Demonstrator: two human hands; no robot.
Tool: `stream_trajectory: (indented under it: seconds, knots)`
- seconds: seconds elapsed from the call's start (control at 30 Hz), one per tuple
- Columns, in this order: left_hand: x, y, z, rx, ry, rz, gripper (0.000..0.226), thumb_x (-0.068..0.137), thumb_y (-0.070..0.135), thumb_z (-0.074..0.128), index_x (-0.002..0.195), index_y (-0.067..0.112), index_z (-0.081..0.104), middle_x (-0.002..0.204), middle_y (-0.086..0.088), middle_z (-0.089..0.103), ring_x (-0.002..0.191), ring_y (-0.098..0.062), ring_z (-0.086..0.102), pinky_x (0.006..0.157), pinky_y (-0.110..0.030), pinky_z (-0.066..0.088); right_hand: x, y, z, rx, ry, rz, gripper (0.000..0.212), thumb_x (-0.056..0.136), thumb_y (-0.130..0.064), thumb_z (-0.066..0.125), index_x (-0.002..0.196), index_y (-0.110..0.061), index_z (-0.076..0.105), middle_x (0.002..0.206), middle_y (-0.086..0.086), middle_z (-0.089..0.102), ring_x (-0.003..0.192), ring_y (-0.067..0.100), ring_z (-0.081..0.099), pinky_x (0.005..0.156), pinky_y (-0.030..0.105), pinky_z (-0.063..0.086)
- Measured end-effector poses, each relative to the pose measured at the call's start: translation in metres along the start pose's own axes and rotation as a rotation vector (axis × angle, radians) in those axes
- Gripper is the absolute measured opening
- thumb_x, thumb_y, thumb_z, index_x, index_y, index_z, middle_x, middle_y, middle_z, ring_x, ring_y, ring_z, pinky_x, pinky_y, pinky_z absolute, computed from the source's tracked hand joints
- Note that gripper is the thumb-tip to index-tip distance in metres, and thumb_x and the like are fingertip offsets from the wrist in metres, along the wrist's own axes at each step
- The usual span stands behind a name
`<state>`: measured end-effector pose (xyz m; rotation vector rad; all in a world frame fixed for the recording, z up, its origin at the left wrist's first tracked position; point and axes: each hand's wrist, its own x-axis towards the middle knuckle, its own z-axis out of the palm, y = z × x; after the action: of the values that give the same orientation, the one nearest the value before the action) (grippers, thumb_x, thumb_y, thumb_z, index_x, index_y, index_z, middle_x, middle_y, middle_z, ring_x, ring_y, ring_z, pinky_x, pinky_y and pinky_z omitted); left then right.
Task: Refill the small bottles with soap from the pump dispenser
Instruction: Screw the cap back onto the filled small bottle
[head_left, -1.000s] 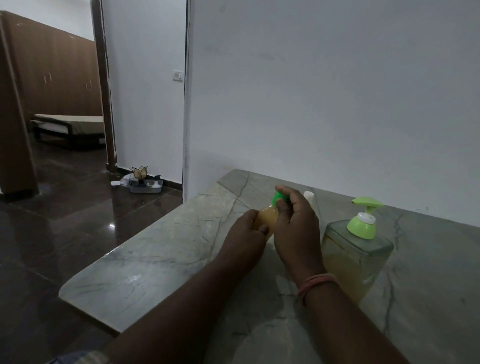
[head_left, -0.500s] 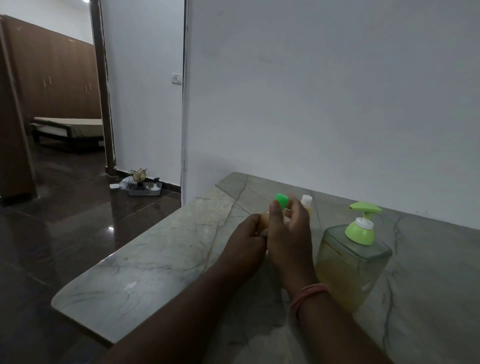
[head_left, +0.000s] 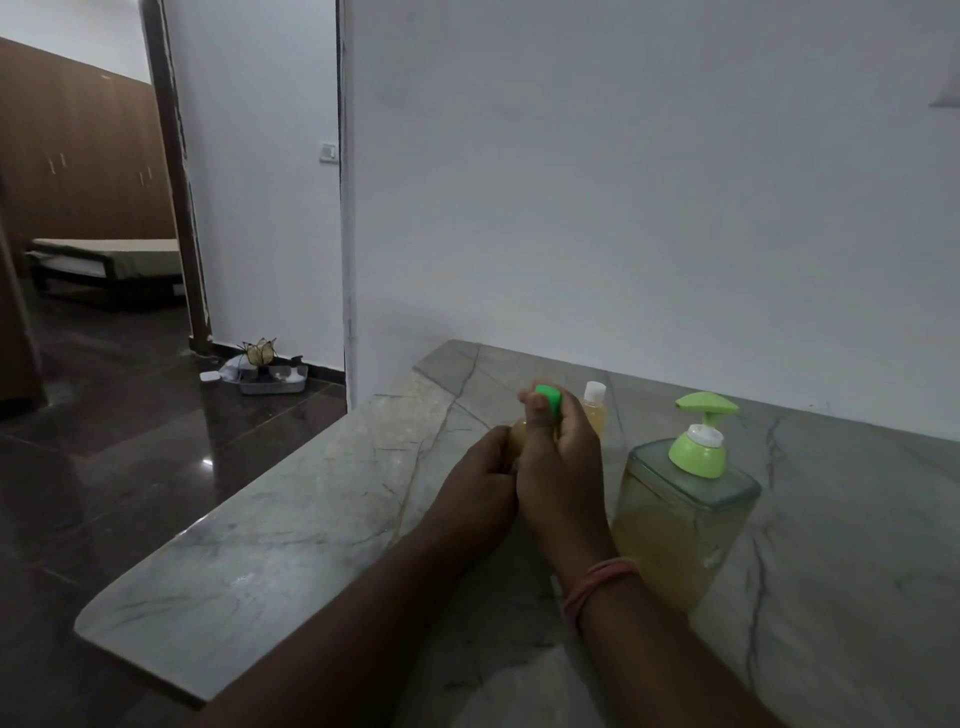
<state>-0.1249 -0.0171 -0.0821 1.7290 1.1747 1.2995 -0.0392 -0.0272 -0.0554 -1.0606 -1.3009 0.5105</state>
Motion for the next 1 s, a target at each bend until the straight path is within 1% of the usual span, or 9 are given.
stream_trajectory:
  seconds: [0.07,0.17,0.33,0.43,0.57,0.63,0.7,0.8,1.0]
  knots:
    - [0.000,0.000,0.001,0.039,0.028,0.028,0.018,0.096,0.008,0.058,0.112,0.014,0.063,0.099,-0.003,0.071,0.090,-0.017,0.068,0.075,-0.028,0.059,0.001,0.001,-0.001,-0.003,0.016,-0.020,0.028,0.099,-0.037,0.052,0.121,-0.022,0.062,0.099,-0.021,0.062,0.095,-0.007,0.059,0.083,0.018,0.052]
    - [-0.002,-0.002,0.002,0.119,0.098,0.094,0.017,0.093,0.017,0.065,0.110,0.015,0.066,0.096,0.001,0.072,0.088,-0.012,0.069,0.078,-0.030,0.060,0.002,0.004,-0.003,-0.040,0.077,-0.062,0.013,0.090,-0.036,0.069,0.100,-0.028,0.065,0.087,-0.016,0.066,0.084,-0.004,0.063,0.071,0.013,0.049]
    - [-0.009,0.001,0.004,0.265,0.241,0.150,0.012,0.090,0.016,0.069,0.101,0.017,0.066,0.075,0.014,0.060,0.067,0.004,0.059,0.060,-0.006,0.045,0.003,0.005,-0.002,-0.086,0.207,-0.040,0.035,0.079,-0.041,0.077,0.084,-0.015,0.055,0.074,-0.001,0.060,0.066,0.011,0.058,0.058,0.025,0.050]
    - [-0.007,-0.001,0.003,0.268,0.230,0.149,0.009,0.090,0.013,0.066,0.099,0.017,0.066,0.078,0.010,0.065,0.069,-0.003,0.062,0.059,-0.014,0.049,0.003,0.002,0.000,0.001,0.100,0.044,0.034,0.085,-0.042,0.072,0.102,-0.018,0.055,0.092,-0.005,0.061,0.083,0.007,0.060,0.070,0.017,0.048]
    - [-0.003,-0.004,0.001,0.184,0.112,0.138,0.017,0.092,0.013,0.064,0.109,0.018,0.066,0.092,0.004,0.071,0.082,-0.007,0.067,0.071,-0.024,0.058,0.000,0.003,0.002,0.042,-0.039,0.053,0.041,0.100,-0.042,0.047,0.136,-0.023,0.049,0.129,-0.007,0.059,0.119,0.007,0.055,0.100,0.025,0.045]
    - [-0.003,-0.006,0.001,0.175,0.073,0.122,0.021,0.093,0.011,0.063,0.113,0.016,0.065,0.097,0.003,0.072,0.086,-0.008,0.068,0.075,-0.028,0.060,0.000,0.002,0.001,0.024,-0.063,0.027,0.034,0.102,-0.038,0.045,0.129,-0.022,0.057,0.118,-0.014,0.063,0.109,-0.006,0.056,0.091,0.012,0.044]
    - [-0.001,-0.009,0.001,0.201,0.092,0.122,0.022,0.091,0.009,0.064,0.112,0.017,0.065,0.096,0.004,0.072,0.085,-0.008,0.068,0.075,-0.028,0.060,0.002,0.003,-0.002,-0.028,-0.035,0.005,0.023,0.100,-0.036,0.051,0.111,-0.021,0.065,0.094,-0.019,0.064,0.087,-0.016,0.057,0.071,0.004,0.042]
    - [-0.002,-0.011,0.002,0.309,0.178,0.146,0.018,0.089,0.011,0.067,0.105,0.020,0.068,0.088,0.007,0.070,0.078,-0.005,0.065,0.068,-0.023,0.057,0.003,0.005,-0.004,-0.109,0.074,-0.042,0.015,0.094,-0.038,0.062,0.088,-0.024,0.064,0.074,-0.015,0.062,0.074,-0.008,0.059,0.061,0.011,0.044]
    - [-0.014,-0.001,0.006,0.408,0.301,0.185,0.018,0.090,0.017,0.069,0.107,0.023,0.065,0.086,0.012,0.068,0.072,0.001,0.062,0.060,-0.010,0.045,0.000,0.006,0.001,-0.246,0.215,-0.079,0.035,0.086,-0.053,0.066,0.073,-0.021,0.060,0.062,-0.006,0.059,0.061,0.008,0.057,0.055,0.027,0.049]
